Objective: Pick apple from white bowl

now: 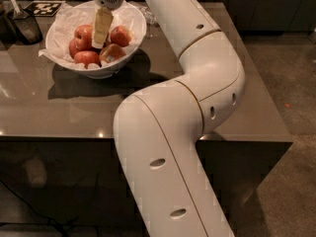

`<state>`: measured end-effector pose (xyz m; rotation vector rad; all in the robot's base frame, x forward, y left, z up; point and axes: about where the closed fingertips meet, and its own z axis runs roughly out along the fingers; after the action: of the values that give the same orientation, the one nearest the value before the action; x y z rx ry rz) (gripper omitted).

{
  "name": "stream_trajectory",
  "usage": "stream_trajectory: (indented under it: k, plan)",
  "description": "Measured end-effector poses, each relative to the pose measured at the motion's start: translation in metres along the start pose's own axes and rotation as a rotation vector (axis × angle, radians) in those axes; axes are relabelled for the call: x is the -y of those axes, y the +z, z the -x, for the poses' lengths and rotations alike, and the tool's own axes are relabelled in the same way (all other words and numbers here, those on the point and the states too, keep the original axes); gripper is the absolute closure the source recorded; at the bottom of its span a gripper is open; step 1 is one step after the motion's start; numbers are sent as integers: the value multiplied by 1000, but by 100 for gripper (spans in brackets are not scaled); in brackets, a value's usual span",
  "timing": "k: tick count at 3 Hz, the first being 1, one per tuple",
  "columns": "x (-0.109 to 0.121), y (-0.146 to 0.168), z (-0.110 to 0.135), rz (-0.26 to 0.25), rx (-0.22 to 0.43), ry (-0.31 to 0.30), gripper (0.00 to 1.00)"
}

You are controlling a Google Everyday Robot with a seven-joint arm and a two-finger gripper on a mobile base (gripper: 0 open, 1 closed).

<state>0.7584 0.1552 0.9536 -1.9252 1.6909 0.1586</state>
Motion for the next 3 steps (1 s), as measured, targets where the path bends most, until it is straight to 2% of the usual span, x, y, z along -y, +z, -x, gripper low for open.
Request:
stream_trajectory:
  k: [1, 3]
  plan:
    - [0, 0, 0, 0, 0, -1, 0]
    - [-5, 17, 18, 20, -43, -94, 0]
